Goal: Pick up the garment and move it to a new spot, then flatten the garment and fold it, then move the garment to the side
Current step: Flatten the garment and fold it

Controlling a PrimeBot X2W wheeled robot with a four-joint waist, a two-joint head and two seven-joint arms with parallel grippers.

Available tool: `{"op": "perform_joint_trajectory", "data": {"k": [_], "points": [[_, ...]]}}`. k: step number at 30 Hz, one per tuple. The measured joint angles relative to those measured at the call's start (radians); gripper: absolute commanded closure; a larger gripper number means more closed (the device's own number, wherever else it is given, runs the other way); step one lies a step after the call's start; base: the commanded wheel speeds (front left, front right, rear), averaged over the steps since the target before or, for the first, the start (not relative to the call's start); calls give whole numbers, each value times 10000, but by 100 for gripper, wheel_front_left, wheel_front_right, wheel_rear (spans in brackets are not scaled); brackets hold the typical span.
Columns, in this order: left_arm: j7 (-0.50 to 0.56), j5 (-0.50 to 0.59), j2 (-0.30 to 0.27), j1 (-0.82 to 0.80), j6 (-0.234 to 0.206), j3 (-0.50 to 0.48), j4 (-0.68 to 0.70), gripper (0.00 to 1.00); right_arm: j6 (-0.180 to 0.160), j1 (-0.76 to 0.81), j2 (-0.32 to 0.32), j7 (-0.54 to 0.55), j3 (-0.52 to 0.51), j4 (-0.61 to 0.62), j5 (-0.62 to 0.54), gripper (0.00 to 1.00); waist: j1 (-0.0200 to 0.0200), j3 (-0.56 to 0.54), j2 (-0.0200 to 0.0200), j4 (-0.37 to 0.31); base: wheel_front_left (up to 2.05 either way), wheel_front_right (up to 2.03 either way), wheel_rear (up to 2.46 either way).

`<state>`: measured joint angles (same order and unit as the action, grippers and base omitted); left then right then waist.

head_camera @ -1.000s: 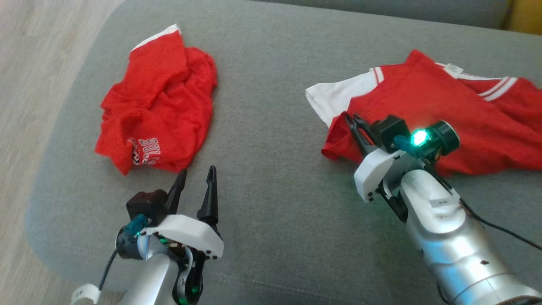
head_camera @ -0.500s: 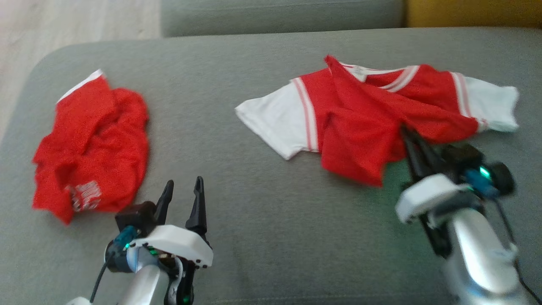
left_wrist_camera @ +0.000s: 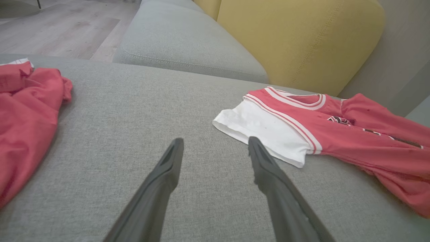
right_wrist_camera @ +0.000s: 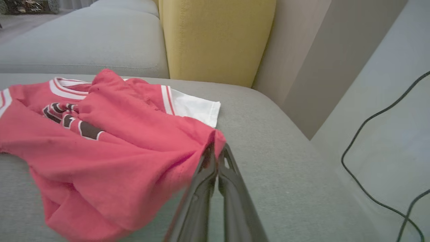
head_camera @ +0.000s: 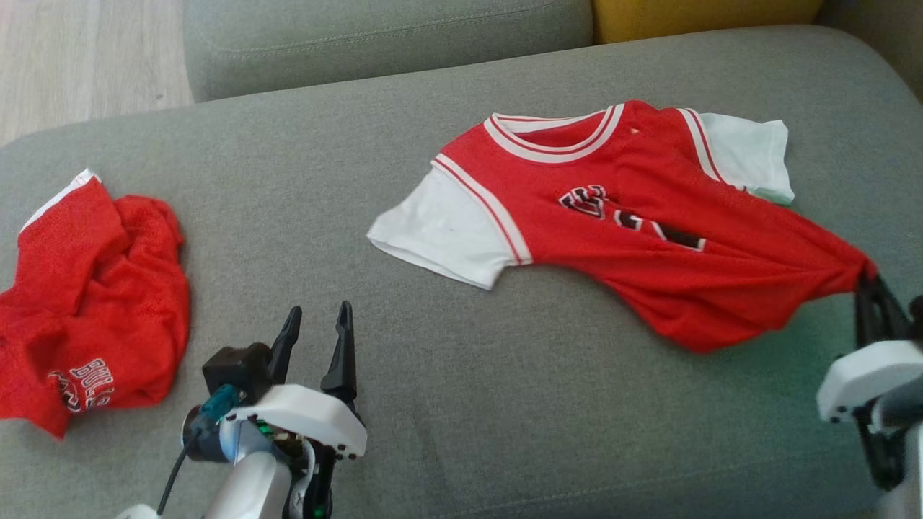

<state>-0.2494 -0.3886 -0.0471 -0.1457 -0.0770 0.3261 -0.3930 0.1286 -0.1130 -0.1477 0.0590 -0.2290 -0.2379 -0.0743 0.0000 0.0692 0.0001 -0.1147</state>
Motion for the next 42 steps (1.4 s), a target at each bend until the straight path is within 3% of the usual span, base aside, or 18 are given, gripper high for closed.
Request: {"op": "perform_joint_trajectory", "data": {"k": [4,5,6,13,20,25,33,42], "points": [[0,2,-2,0,71,6,-15,0,0,-20,-222,31,-174,-82,-221,100,0,14,0,83,0,0,0],[0,4,-2,0,71,8,-15,0,0,-25,-221,33,-198,-102,-226,67,0,16,0,107,0,0,0],[0,6,-2,0,71,6,-15,0,0,-28,-217,119,-238,-165,-230,0,0,16,0,131,0,0,0],[0,90,-2,21,69,-12,-23,0,0,-50,86,228,-673,-376,-780,0,0,-22,0,134,0,0,0],[0,88,-2,26,67,-19,-12,0,0,7,779,-851,-681,362,-686,0,0,-53,0,-9,0,0,0],[0,90,-4,28,69,-58,92,0,0,1027,1072,-1952,642,941,767,0,0,49,0,-207,0,0,0],[0,178,-2,3,130,-67,136,0,0,1184,1068,-2263,1427,731,1154,0,0,200,0,-277,0,0,0],[0,127,-2,-84,165,295,123,0,0,-940,1026,-1277,3501,226,1248,0,0,425,0,522,0,0,0]]}}
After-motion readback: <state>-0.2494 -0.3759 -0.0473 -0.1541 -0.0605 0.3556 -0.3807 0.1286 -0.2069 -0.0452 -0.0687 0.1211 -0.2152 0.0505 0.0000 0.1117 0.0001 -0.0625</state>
